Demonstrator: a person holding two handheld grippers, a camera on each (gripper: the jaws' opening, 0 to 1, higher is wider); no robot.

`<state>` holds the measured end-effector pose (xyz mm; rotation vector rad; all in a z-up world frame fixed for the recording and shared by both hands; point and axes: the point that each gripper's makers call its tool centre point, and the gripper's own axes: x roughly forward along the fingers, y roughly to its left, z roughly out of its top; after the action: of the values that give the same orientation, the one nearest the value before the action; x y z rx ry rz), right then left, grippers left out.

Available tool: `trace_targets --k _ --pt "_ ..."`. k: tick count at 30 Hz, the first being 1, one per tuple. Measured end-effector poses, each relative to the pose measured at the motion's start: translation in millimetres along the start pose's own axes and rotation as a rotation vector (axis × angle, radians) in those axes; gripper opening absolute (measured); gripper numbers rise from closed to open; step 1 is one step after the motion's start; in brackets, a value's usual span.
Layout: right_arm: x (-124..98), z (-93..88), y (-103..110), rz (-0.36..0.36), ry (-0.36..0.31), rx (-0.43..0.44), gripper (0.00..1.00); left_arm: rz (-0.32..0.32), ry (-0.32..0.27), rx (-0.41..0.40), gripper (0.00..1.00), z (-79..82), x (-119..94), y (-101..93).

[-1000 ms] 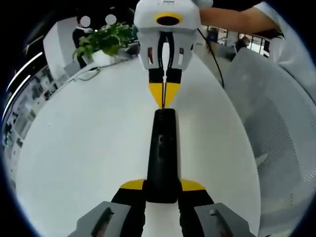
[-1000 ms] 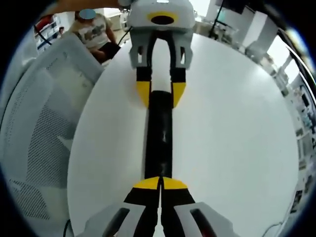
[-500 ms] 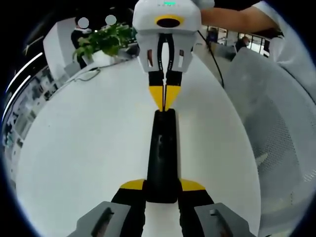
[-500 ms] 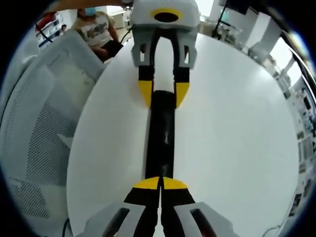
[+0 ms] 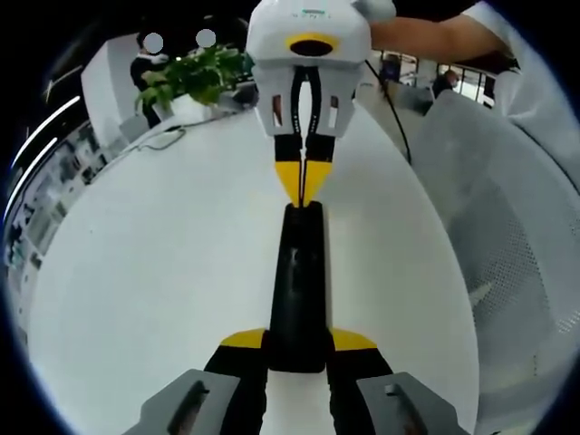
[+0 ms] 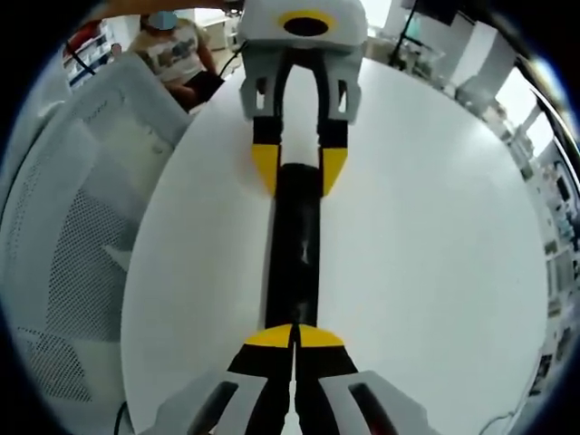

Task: Press the specified remote control buttons in sequence, fully releasing each button before pressing the next.

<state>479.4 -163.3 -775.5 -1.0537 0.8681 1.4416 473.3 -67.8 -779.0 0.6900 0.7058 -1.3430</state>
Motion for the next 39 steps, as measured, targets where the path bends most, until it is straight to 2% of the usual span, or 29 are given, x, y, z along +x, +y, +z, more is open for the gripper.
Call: trace_targets --k 17,29,35,39 --pt "0.0 0.1 -0.2 -0.015 -0.016 0.007 0.00 0.002 0.002 -0.003 0.24 -0.8 0.5 1.3" --pt "-1.6 0.2 -1.6 -0.046 -0.001 -0.036 0.00 0.008 0.015 0.005 0.24 -1.4 0.9 2.1" --pt "-8.8 8.5 -3.7 -0.055 -0.031 -0.027 0.00 0.011 0.016 0.006 0.24 -1.3 1.2 2.0" --pt "-11.5 8.5 -3.4 -0.062 -0.027 -0.026 0.00 0.014 0.017 0.008 0.24 -1.1 1.2 1.9"
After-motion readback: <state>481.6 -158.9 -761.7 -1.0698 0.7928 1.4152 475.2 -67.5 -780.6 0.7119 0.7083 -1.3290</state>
